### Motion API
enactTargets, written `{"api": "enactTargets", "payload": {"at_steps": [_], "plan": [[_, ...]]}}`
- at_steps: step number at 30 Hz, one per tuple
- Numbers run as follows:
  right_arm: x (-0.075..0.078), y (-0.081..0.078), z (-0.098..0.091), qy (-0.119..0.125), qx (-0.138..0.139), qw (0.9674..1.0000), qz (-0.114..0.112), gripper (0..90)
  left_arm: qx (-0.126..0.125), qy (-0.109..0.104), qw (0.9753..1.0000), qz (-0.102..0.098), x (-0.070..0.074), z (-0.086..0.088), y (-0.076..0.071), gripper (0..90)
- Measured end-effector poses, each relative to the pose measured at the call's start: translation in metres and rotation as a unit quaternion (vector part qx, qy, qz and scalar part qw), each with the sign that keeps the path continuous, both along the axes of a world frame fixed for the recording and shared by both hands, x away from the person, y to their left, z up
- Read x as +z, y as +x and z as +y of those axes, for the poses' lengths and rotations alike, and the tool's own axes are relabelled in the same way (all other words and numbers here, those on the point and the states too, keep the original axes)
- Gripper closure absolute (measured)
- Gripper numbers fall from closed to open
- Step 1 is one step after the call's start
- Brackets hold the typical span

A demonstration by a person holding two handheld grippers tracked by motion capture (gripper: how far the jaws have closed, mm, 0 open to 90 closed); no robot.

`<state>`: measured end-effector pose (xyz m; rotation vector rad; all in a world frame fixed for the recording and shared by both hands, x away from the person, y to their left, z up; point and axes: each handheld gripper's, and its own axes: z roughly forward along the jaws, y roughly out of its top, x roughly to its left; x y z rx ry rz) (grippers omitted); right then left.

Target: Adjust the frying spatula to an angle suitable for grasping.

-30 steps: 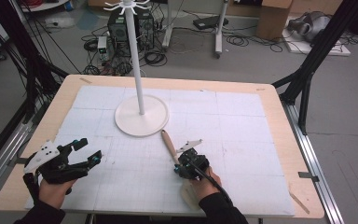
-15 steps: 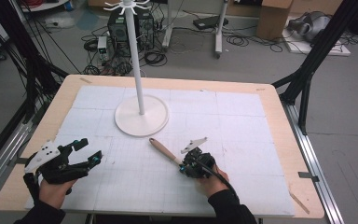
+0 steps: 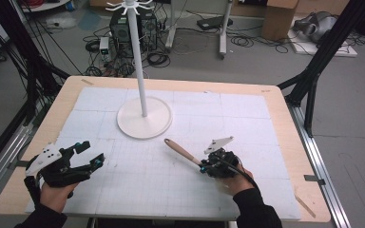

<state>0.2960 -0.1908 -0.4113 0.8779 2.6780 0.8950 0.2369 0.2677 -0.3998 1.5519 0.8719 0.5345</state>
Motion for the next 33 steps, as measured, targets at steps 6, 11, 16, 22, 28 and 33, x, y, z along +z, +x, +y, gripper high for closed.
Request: {"api": "enactTargets", "payload": {"at_steps": [6,11,16,22,28,33], "plan": [[-0.004,0.000,-0.022,-0.003,-0.009,1.0000,0.002,77.5,-0.001,0.001,1.0000,0.000,0.000,0.000,0.000,24.3],[-0.010,-0.001,-0.038,0.000,-0.016,0.9999,0.006,77.5,-0.001,0.002,1.0000,0.001,0.000,-0.001,0.000,24.4],[-0.014,-0.002,-0.043,0.003,-0.014,0.9999,0.008,77.4,-0.003,0.002,1.0000,0.001,0.000,-0.002,0.000,24.4],[-0.013,-0.005,-0.044,0.013,-0.021,0.9997,0.000,71.0,-0.001,0.001,1.0000,0.001,0.000,-0.001,0.000,24.4],[0.013,-0.021,-0.063,0.104,-0.096,0.9872,-0.073,37.3,-0.003,0.002,1.0000,-0.001,0.000,-0.001,0.000,24.4],[0.028,-0.037,-0.075,0.128,-0.132,0.9752,-0.123,25.4,-0.005,0.001,1.0000,-0.001,0.000,-0.002,-0.001,24.3]]}}
